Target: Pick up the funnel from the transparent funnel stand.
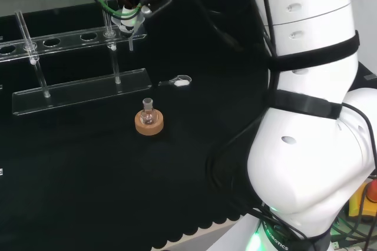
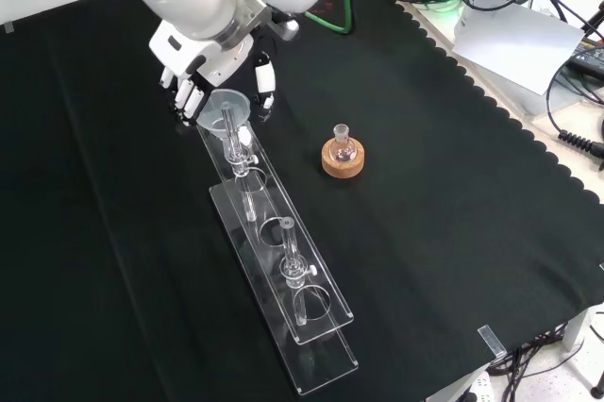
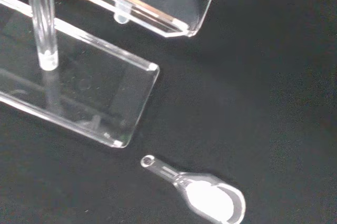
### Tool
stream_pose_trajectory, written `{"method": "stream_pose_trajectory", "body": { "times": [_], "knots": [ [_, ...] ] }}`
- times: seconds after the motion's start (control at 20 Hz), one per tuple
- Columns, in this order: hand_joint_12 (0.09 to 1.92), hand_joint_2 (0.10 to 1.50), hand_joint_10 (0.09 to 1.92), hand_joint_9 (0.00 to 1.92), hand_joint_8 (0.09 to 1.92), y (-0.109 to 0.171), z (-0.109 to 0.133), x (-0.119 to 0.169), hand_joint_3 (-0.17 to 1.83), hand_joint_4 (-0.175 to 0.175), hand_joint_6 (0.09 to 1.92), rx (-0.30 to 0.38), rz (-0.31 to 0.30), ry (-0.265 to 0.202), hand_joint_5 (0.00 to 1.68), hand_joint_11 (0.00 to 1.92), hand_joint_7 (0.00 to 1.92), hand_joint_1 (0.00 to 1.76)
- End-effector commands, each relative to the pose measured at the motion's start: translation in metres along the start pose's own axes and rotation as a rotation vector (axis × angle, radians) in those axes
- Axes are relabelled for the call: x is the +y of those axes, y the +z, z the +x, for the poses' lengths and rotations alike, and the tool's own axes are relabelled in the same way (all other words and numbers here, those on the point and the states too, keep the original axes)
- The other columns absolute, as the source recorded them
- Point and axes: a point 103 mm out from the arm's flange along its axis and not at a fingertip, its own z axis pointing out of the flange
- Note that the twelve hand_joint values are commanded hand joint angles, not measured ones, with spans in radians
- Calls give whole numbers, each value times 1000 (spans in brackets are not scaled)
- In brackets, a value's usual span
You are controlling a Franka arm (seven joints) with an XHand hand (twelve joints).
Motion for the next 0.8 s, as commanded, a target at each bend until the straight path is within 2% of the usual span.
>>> {"method": "stream_pose_trajectory", "body": {
  "times": [0.05,0.2,0.4,0.6,0.8],
  "knots": [
    [1275,730,393,1100,589,-49,-12,-26,608,24,477,-91,-158,57,923,634,824,865],
    [1263,731,382,1115,589,-77,-23,-47,622,26,510,-101,-145,78,924,646,837,872],
    [1259,729,374,1120,589,-97,-37,-76,631,27,530,-106,-117,113,918,644,838,875],
    [1260,728,372,1123,590,-98,-44,-108,634,27,539,-99,-111,140,913,640,838,875],
    [1260,728,370,1126,591,-92,-42,-144,637,27,547,-83,-112,152,909,641,839,876]
  ]
}}
